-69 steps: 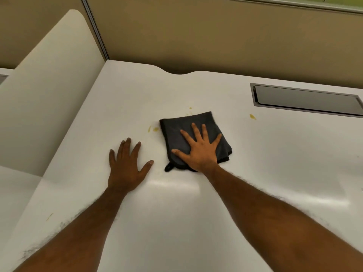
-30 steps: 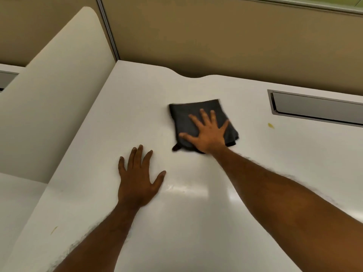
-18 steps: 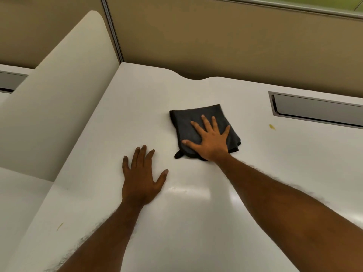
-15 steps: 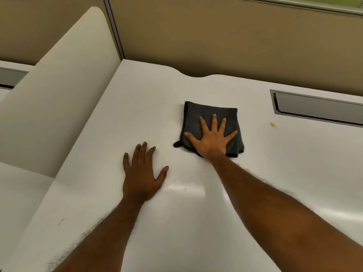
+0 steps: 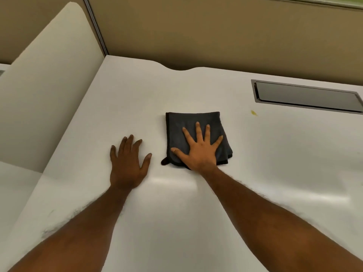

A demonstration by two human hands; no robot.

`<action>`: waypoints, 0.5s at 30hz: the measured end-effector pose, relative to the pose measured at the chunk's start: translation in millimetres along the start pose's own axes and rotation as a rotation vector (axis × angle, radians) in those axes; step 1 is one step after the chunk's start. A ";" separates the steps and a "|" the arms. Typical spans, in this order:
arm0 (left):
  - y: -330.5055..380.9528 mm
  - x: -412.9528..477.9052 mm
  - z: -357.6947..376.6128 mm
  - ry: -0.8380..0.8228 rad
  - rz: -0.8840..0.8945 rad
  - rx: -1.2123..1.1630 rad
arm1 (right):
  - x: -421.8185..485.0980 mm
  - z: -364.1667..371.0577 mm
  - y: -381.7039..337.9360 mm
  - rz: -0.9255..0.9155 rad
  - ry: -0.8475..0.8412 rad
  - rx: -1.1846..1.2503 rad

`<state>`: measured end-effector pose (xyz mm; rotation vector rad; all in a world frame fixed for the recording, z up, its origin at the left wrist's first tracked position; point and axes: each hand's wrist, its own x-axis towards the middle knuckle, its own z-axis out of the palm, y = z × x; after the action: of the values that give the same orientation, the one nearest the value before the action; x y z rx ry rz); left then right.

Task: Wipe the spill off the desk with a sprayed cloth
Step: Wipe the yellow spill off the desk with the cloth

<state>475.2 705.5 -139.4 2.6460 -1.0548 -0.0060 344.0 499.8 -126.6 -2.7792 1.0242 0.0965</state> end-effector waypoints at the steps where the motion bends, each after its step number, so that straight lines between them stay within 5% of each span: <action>1: 1.2 -0.6 -2.1 0.002 -0.006 0.001 | -10.5 3.2 -4.6 -0.076 -0.006 -0.017; 6: 3.2 -2.0 -7.0 -0.036 -0.024 0.030 | -39.4 1.4 32.2 -0.257 0.005 -0.051; 12: 4.2 -7.8 -12.1 -0.098 -0.019 0.058 | -59.4 -7.9 53.2 0.200 0.043 0.012; 15: -4.5 -17.6 -20.3 -0.074 0.028 0.002 | -85.3 4.3 3.7 0.141 0.039 0.036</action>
<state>467.6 725.8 -123.0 2.6514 -1.1163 -0.0978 276.8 552.3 -120.9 -2.6839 1.2190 0.0428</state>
